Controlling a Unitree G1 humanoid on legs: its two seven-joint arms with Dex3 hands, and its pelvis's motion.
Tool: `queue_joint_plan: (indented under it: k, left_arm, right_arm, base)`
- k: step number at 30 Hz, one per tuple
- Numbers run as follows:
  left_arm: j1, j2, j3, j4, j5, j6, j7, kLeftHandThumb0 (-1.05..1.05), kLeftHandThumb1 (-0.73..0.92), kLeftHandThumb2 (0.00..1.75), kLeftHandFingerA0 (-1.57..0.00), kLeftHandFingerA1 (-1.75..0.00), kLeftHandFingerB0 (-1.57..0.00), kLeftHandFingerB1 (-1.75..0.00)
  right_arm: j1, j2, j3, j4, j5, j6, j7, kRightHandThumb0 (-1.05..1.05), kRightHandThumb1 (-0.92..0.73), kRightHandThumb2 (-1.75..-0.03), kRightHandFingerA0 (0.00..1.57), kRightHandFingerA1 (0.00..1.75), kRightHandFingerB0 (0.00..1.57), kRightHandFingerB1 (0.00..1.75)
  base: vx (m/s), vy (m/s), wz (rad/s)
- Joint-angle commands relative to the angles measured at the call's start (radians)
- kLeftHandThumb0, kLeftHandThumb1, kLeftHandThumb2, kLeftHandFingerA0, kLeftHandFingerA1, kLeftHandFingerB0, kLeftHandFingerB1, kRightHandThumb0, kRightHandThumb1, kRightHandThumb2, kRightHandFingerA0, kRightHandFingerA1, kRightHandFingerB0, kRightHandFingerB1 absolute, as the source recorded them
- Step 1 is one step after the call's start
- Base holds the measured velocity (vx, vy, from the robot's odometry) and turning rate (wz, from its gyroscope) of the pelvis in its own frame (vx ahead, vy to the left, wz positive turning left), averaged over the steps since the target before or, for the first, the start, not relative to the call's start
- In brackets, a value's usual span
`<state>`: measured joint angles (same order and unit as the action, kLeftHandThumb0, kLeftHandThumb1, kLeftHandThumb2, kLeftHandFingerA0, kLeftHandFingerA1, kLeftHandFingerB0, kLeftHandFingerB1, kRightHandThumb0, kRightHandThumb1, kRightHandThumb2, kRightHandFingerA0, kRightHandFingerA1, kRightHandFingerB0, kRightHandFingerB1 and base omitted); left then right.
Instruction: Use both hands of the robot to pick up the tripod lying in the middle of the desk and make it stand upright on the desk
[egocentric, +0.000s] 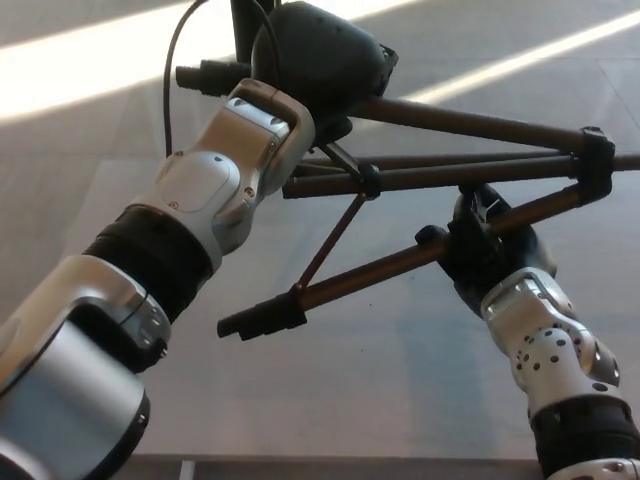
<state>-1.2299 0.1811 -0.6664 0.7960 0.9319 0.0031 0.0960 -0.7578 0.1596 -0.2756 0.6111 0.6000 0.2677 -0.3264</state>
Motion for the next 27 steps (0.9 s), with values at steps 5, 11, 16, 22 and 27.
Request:
queue_joint_plan:
  k: [5,11,16,22,27]
  left_arm:
    - [0.038,0.032,-0.011,0.011,0.024,-0.008,0.029,-0.35,0.68,0.75,-0.93,-1.59,-0.86,-1.04]
    - [0.056,0.024,0.047,0.018,-0.047,-0.003,0.006,-0.27,0.68,0.8,-0.87,-1.54,-0.77,-1.05]
    - [0.072,0.025,0.071,-0.003,-0.056,0.027,0.02,-0.27,0.65,0.81,-0.9,-1.5,-0.78,-1.01]
    - [0.102,0.014,0.097,-0.014,-0.077,0.068,0.01,-0.24,0.57,0.7,-0.86,-1.68,-0.74,-1.35]
    - [0.179,0.007,0.154,-0.057,-0.14,0.119,-0.011,-0.31,0.77,0.68,-0.8,-1.61,-0.71,-1.29]
  right_arm:
    - [-0.09,-0.315,0.277,-0.148,-0.293,0.1,0.167,-0.27,-0.59,-1.15,0.92,1.75,0.7,1.63]
    - [-0.217,-0.437,0.362,-0.165,-0.332,0.169,0.192,-0.16,-0.38,-1.39,1.0,1.75,0.84,1.65]
    - [-0.321,-0.501,0.471,-0.151,-0.378,0.2,0.262,-0.2,-0.4,-1.33,0.96,1.75,0.83,1.63]
    - [-0.407,-0.527,0.561,-0.153,-0.403,0.259,0.304,-0.24,-0.4,-1.33,0.92,1.75,0.8,1.64]
    - [-0.506,-0.519,0.672,-0.079,-0.479,0.184,0.372,-0.26,-0.41,-1.32,0.95,1.75,0.82,1.58]
  base:
    - [0.0,0.0,0.0]
    - [0.0,0.0,0.0]
    - [0.0,0.0,0.0]
    - [0.0,0.0,0.0]
    - [0.0,0.0,0.0]
